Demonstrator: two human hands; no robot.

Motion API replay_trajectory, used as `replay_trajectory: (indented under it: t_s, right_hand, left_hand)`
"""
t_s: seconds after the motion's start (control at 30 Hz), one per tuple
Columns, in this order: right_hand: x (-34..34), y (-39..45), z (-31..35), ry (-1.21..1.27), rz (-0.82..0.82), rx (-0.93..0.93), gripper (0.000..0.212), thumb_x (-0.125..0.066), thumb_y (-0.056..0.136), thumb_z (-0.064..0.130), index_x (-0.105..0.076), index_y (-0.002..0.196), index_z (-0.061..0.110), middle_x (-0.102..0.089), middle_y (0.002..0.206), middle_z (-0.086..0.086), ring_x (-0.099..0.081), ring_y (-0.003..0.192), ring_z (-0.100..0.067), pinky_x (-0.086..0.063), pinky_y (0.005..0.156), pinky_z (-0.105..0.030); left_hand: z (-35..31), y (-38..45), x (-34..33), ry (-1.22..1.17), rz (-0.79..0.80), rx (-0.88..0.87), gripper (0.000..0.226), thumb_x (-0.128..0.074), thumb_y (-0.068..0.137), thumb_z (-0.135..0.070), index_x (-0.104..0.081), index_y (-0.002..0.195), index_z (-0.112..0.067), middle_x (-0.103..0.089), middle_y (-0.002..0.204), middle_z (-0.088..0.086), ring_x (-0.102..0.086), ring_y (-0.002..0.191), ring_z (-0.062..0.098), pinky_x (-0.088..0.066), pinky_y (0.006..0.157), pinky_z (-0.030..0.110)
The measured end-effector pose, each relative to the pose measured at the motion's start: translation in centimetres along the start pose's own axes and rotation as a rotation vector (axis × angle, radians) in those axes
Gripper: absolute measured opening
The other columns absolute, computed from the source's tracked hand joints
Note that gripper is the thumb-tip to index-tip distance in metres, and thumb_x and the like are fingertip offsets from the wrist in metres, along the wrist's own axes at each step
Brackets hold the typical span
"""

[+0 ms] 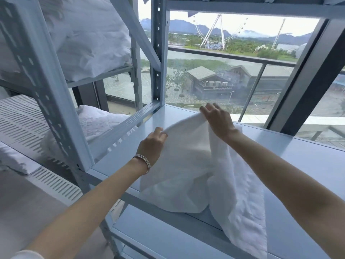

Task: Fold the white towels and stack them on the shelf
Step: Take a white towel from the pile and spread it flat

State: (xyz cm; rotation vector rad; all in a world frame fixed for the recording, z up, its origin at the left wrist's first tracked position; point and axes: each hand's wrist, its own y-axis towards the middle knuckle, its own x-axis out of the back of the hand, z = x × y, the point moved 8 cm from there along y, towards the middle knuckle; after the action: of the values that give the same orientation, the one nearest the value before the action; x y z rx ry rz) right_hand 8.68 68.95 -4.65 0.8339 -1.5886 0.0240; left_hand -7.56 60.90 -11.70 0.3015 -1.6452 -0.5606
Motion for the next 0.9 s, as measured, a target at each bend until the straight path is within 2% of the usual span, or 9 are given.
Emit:
replay_trajectory:
  t_s: [0.1, 0.2, 0.33, 0.43, 0.6, 0.67, 0.73, 0.8, 0.9]
  right_hand:
    - [-4.6, 0.1, 2.4, -0.021, 0.238, 0.098, 0.058, -0.051, 0.085, -0.006, -0.037, 0.139, 0.013, -0.033, 0.139, -0.021, -0.041, 0.122, -0.037, -0.042, 0.090, -0.045]
    - [-6.1, -2.4, 4.9, 0.065, 0.302, 0.148, 0.055, -0.044, 0.091, 0.003, -0.034, 0.143, 0.020, -0.021, 0.151, -0.015, -0.018, 0.141, -0.029, -0.023, 0.110, -0.042]
    - [-5.0, -8.7, 5.0, 0.177, 0.441, 0.000, 0.055, -0.047, 0.093, 0.043, -0.031, 0.144, 0.028, -0.014, 0.155, -0.006, -0.007, 0.143, -0.032, -0.019, 0.113, -0.046]
    - [-3.7, -15.0, 4.9, 0.239, 0.578, -0.080, 0.081, -0.053, 0.083, 0.059, -0.010, 0.148, 0.036, 0.007, 0.156, -0.007, 0.002, 0.141, -0.040, -0.014, 0.113, -0.051]
    - [-4.8, -19.6, 4.2, 0.381, 0.463, -0.145, 0.090, -0.067, 0.077, 0.025, -0.011, 0.145, 0.044, -0.007, 0.152, -0.015, -0.032, 0.128, -0.040, -0.045, 0.093, -0.044]
    - [-4.9, -19.3, 3.5, 0.373, 0.326, -0.107, 0.086, -0.067, 0.069, 0.005, -0.031, 0.139, 0.039, -0.035, 0.137, -0.018, -0.053, 0.103, -0.040, -0.053, 0.069, -0.040]
    - [-4.7, -19.1, 2.3, 0.345, 0.229, -0.094, 0.079, -0.070, 0.060, -0.005, -0.047, 0.126, 0.032, -0.054, 0.108, -0.017, -0.060, 0.074, -0.036, -0.048, 0.048, -0.034]
    - [-3.8, -18.7, 1.3, 0.267, 0.139, -0.055, 0.069, -0.075, 0.055, -0.008, -0.059, 0.113, 0.025, -0.056, 0.091, -0.015, -0.057, 0.060, -0.032, -0.041, 0.040, -0.029]
    - [-2.7, -18.4, 0.0, 0.122, 0.032, -0.005, 0.063, -0.075, 0.048, -0.015, -0.068, 0.100, 0.021, -0.061, 0.090, -0.013, -0.056, 0.064, -0.030, -0.042, 0.042, -0.029]
  left_hand:
    - [2.1, -0.6, -2.1, 0.123, 0.184, 0.112, 0.026, -0.052, 0.082, 0.008, -0.062, 0.104, -0.003, -0.031, 0.145, 0.015, -0.053, 0.107, 0.031, -0.049, 0.076, 0.037]
    - [0.8, -1.1, -3.0, 0.210, 0.180, -0.053, 0.030, -0.085, 0.041, -0.003, -0.072, 0.066, -0.012, -0.064, 0.118, 0.014, -0.066, 0.080, 0.027, -0.053, 0.063, 0.031]
    - [-3.9, -2.4, -3.9, 0.021, 0.257, -0.169, 0.042, -0.065, 0.081, -0.036, -0.062, 0.119, -0.018, -0.046, 0.142, 0.005, -0.047, 0.127, 0.021, -0.035, 0.106, 0.042]
    - [-7.1, -4.6, -3.8, -0.095, 0.223, -0.249, 0.053, -0.037, 0.088, -0.047, -0.059, 0.123, -0.016, -0.055, 0.134, 0.003, -0.049, 0.126, 0.018, -0.032, 0.107, 0.048]
    - [-10.4, -5.8, -5.6, -0.111, 0.292, -0.345, 0.063, -0.058, 0.077, -0.037, -0.048, 0.133, -0.011, -0.048, 0.138, 0.004, -0.044, 0.129, 0.020, -0.029, 0.111, 0.044]
    - [-10.8, -5.2, -5.6, -0.102, 0.226, -0.359, 0.057, -0.055, 0.073, -0.022, -0.054, 0.128, -0.007, -0.054, 0.132, 0.008, -0.052, 0.121, 0.022, -0.041, 0.103, 0.035]
    - [-11.2, -4.9, -5.3, -0.141, 0.172, -0.401, 0.046, -0.043, 0.068, -0.018, -0.071, 0.103, -0.010, -0.070, 0.101, 0.003, -0.069, 0.088, 0.018, -0.056, 0.069, 0.023]
    - [-11.0, -4.9, -5.4, -0.178, 0.123, -0.476, 0.040, -0.036, 0.070, -0.015, -0.072, 0.084, -0.014, -0.069, 0.077, -0.003, -0.068, 0.065, 0.017, -0.052, 0.046, 0.021]
    - [-10.6, -4.8, -4.9, -0.176, 0.097, -0.571, 0.041, -0.034, 0.067, -0.010, -0.072, 0.081, -0.015, -0.067, 0.069, -0.002, -0.065, 0.057, 0.016, -0.048, 0.041, 0.021]
